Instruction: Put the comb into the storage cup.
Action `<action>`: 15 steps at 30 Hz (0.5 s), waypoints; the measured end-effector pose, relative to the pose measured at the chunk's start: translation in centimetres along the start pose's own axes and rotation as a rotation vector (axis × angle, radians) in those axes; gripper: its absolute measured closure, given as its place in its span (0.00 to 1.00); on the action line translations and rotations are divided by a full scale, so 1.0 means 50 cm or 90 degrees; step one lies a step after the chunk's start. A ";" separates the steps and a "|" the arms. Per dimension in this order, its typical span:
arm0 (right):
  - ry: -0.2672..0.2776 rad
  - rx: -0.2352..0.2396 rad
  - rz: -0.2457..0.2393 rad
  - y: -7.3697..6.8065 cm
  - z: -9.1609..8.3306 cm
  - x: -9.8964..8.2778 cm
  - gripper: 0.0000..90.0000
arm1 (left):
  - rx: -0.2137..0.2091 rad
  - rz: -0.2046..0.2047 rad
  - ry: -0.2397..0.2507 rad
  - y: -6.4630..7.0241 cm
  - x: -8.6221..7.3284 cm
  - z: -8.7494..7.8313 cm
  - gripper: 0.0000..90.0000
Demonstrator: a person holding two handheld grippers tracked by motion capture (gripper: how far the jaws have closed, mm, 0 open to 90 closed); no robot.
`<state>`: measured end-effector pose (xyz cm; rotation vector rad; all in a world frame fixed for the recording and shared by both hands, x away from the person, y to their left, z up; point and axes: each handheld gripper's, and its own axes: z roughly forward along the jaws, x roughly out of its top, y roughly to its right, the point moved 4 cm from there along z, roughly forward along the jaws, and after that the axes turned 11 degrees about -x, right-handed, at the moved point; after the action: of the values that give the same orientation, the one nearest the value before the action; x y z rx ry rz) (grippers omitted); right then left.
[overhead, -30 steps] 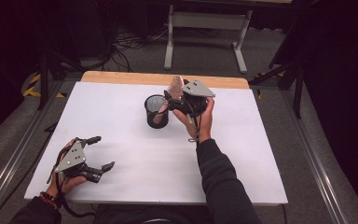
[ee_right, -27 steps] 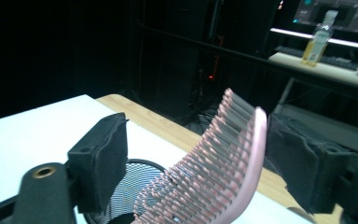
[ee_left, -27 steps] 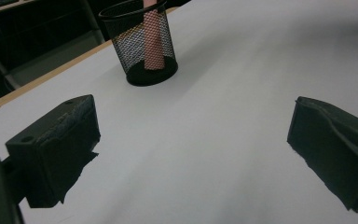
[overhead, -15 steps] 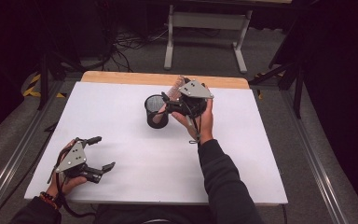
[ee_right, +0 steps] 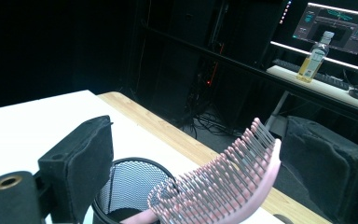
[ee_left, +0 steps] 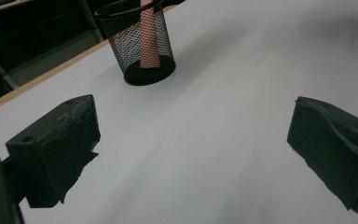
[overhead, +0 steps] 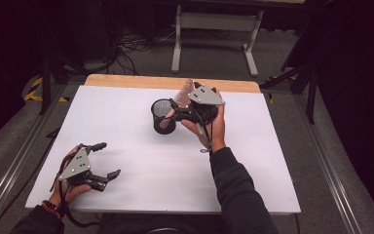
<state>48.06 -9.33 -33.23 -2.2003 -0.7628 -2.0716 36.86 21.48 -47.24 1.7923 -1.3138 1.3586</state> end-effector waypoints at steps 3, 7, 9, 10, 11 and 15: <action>0.000 0.004 0.001 0.000 -0.004 0.000 0.12 | -0.001 0.001 0.005 0.000 0.001 0.000 0.03; 0.005 0.006 -0.006 -0.002 -0.011 0.001 0.12 | -0.001 -0.002 0.005 0.001 0.001 0.000 0.03; 0.003 0.006 -0.011 -0.004 -0.015 0.000 0.12 | -0.001 0.001 0.002 0.001 0.001 -0.001 0.03; 0.004 0.007 -0.013 -0.005 -0.017 -0.002 0.12 | -0.002 0.001 0.004 0.001 0.001 0.000 0.03; 0.003 0.008 -0.016 -0.005 -0.018 -0.003 0.12 | -0.001 0.000 0.004 0.001 0.001 0.000 0.03; 0.004 0.011 -0.021 -0.004 -0.028 -0.003 0.13 | 0.000 0.001 0.003 0.001 0.001 -0.001 0.03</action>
<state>46.71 -9.70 -33.27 -2.1863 -0.8191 -2.0771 36.81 21.48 -47.17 1.7865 -1.3136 1.3625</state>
